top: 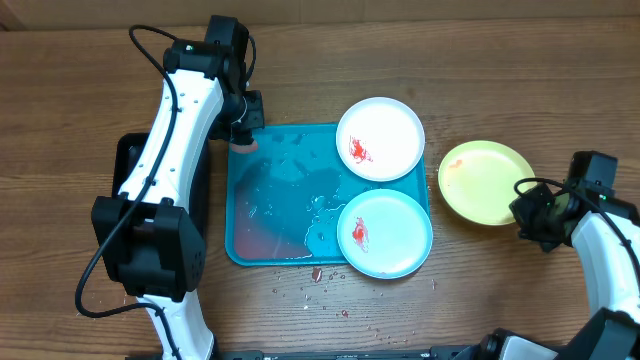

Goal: Clean dirty plates on tray and stack at the side
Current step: 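Set the yellow plate on the table right of the tray, release, then grip the lower white plate's rim with the right gripper, drag it left, then lower the sponge with the left gripper onto the white plate, then scrub the white plate with the sponge while the right gripper holds it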

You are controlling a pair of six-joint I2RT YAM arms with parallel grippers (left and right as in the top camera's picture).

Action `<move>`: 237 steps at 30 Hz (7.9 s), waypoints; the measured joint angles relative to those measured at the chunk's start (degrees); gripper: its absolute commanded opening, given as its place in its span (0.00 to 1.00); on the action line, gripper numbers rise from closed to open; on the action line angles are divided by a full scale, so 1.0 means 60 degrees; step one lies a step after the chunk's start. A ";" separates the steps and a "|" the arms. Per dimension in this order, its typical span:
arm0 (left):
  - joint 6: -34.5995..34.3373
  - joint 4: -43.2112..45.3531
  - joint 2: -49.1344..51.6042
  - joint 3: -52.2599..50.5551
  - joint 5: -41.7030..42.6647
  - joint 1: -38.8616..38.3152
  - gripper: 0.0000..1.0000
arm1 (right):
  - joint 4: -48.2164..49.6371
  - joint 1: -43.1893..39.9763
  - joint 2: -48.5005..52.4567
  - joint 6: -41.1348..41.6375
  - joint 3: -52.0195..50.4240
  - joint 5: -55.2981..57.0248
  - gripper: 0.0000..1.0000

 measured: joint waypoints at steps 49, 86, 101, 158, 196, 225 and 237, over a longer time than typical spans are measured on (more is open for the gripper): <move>0.0000 0.0058 0.0000 0.0000 0.0000 0.0000 0.04 | -0.1239 0.4768 0.0127 -0.2554 -0.0463 -0.1679 0.31; 0.0182 0.0310 0.0000 0.0000 0.0000 0.0000 0.04 | -0.0474 0.4940 0.0127 -0.2058 -0.1082 -0.1698 0.04; 0.0208 0.0313 0.0000 0.0000 -0.0004 0.0000 0.04 | -0.0117 0.6408 0.0131 -0.1271 -0.0415 -0.2248 0.04; 0.0302 0.0393 -0.0882 -0.1155 -0.0040 -0.0565 0.04 | 0.3111 0.9701 0.4554 0.1322 0.2605 0.0284 0.04; 0.3774 0.6054 -0.1111 -0.7679 0.4860 -0.1202 0.04 | 0.3129 0.9686 0.4634 0.1606 0.2677 0.0160 0.04; 0.3493 0.3967 -0.1166 -0.6674 0.1763 -0.1687 0.04 | 0.3177 0.9686 0.4725 0.1676 0.2758 -0.0011 0.04; 0.2331 0.7136 -0.1020 -0.6714 0.1140 -0.1763 0.04 | 0.3067 0.9624 0.4725 0.1679 0.2765 -0.0288 0.04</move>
